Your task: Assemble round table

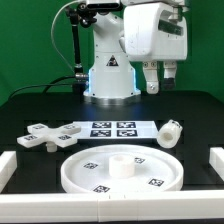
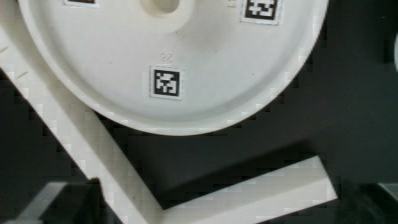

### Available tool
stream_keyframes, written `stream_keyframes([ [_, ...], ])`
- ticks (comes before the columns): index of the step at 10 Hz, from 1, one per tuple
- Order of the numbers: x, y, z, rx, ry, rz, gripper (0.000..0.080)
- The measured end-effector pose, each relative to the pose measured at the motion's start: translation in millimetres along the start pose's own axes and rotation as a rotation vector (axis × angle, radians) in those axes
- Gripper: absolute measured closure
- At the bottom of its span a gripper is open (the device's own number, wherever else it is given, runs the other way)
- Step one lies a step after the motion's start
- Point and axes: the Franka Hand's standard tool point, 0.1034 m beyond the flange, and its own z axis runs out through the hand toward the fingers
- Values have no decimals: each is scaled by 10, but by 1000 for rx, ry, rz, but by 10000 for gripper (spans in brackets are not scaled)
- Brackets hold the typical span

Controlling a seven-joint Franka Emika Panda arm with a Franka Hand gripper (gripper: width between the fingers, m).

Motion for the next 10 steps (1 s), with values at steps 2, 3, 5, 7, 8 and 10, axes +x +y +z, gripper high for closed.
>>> stream_keyframes([
  [2,-1,-1,0,0,0,-1,150],
  [3,-1,-2,3,1,0,-1,150],
  [5,-6,-6,12,2,-1,-1,150],
  [7,-310,68,222,33,-22,-60,150],
  [8,-423,78,379,43,-27,-46,150],
  [10,-565,113,605,39,-21,-82,150],
])
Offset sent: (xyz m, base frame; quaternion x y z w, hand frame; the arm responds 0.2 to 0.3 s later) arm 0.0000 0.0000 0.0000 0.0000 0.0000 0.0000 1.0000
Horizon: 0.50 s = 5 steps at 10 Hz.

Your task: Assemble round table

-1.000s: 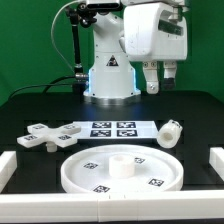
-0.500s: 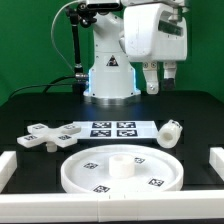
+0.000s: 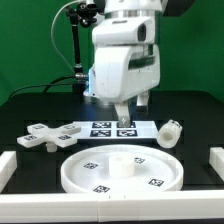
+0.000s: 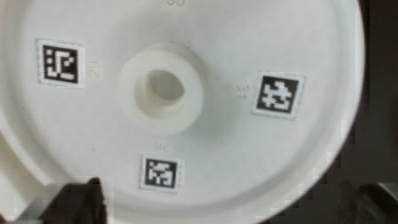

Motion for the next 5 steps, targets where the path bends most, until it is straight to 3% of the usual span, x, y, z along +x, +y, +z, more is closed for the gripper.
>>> stream_keyframes([
  [1,-91,28,58,20,-9,-2,150],
  [4,-76,28,58,20,-8,4,150],
  [5,-97,26,83,41,-18,-2,150],
])
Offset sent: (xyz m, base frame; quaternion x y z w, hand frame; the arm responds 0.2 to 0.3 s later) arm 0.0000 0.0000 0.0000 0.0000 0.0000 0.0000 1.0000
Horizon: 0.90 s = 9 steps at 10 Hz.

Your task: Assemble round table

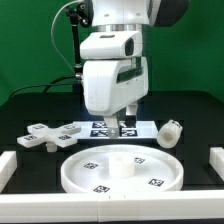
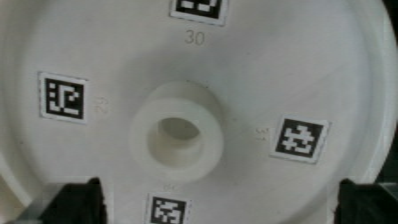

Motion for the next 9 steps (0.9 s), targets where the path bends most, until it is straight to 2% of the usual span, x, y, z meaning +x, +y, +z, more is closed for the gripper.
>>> stream_keyframes([
  [1,-12,75,41,40,-20,2,150],
  [2,24,204,89,48,-23,5,150],
  [3,55,315,155,43,-18,5,150],
  [4,44,361,218,41,-15,1,150],
  [7,3,311,313,45,-14,6,150],
  [9,31,237,360,55,-15,11,150],
])
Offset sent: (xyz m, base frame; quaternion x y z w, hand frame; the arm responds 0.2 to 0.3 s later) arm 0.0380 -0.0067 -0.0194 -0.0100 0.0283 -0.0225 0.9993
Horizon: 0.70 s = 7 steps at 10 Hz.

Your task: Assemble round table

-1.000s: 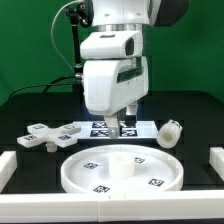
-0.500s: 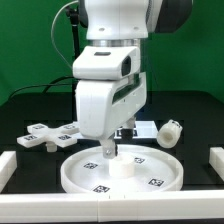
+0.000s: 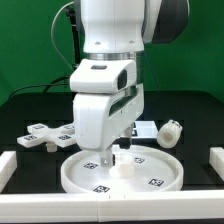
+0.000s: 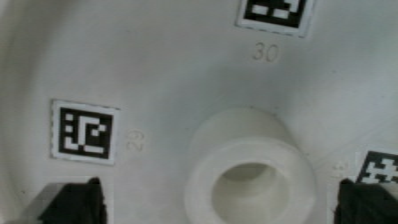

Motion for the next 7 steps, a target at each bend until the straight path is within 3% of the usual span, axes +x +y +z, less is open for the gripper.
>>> stream_keyframes([
  [7,-67,-75,216,24,-5,6,150],
])
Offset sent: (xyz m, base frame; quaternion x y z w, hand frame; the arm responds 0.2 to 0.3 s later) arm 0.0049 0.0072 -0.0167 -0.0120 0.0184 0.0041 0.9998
